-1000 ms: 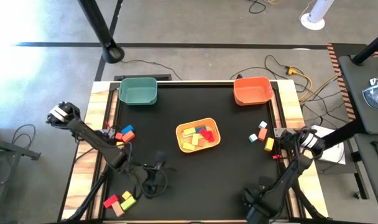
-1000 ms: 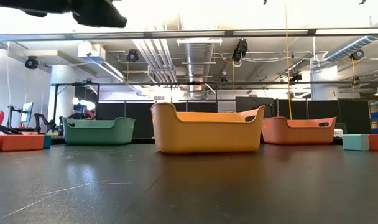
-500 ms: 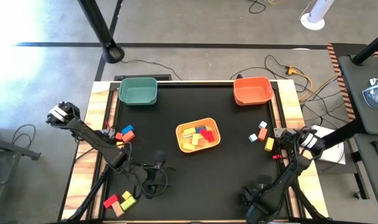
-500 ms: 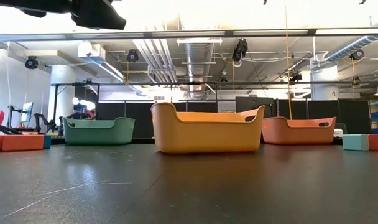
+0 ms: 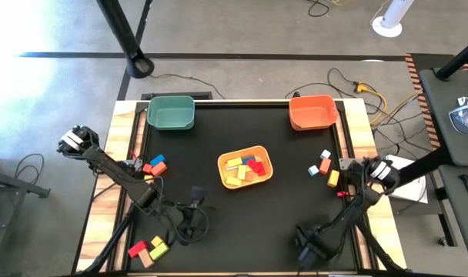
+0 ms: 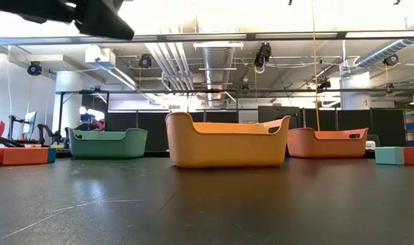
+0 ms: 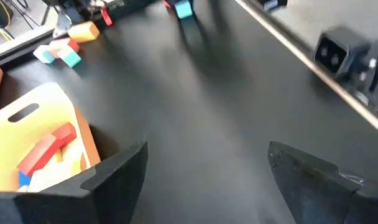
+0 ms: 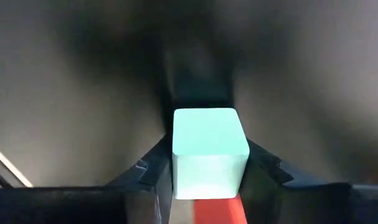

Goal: Sort blocks by size
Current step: Put the light blue square block into the orange bin

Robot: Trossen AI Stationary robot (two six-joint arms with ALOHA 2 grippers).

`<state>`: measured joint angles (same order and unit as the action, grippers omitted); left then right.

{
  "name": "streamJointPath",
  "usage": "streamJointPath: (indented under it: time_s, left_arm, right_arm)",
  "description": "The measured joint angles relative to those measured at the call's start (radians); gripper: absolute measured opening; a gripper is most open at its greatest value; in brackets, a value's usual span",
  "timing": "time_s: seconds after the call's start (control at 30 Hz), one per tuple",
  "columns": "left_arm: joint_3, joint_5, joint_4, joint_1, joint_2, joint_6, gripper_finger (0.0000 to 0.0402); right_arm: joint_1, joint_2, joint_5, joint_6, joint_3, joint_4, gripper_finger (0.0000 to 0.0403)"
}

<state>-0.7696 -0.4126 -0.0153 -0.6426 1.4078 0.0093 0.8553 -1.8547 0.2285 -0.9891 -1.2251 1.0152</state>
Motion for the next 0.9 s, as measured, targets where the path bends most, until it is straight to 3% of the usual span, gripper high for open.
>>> streamJointPath:
  time_s: [0.17, 0.43, 0.53, 0.73, 0.9]
  left_arm:
    - [0.0, -0.049, 0.078, 0.0, -0.009, -0.003, 0.0317]
    - [0.0, -0.146, 0.091, 0.001, -0.056, -0.027, 0.0317]
    - [0.0, -0.146, 0.101, -0.001, -0.057, -0.061, 0.0317]
    - [0.001, -0.146, 0.124, -0.002, -0.052, -0.117, 0.0317]
    - [0.012, -0.146, 0.146, -0.005, -0.051, -0.162, 0.0317]
  right_arm:
    - [-0.104, 0.102, -0.078, 0.032, -0.022, 0.062, 0.0126]
    - [-0.403, 0.375, -0.559, 0.015, -0.045, 0.247, 0.0128]
    - [-0.58, 0.46, -0.653, 0.015, -0.033, 0.256, 0.0127]
    - [-0.997, 0.525, -0.7, 0.041, 0.002, 0.244, 0.0127]
    - [-1.348, 0.514, -0.654, 0.2, 0.072, 0.119, 0.0127]
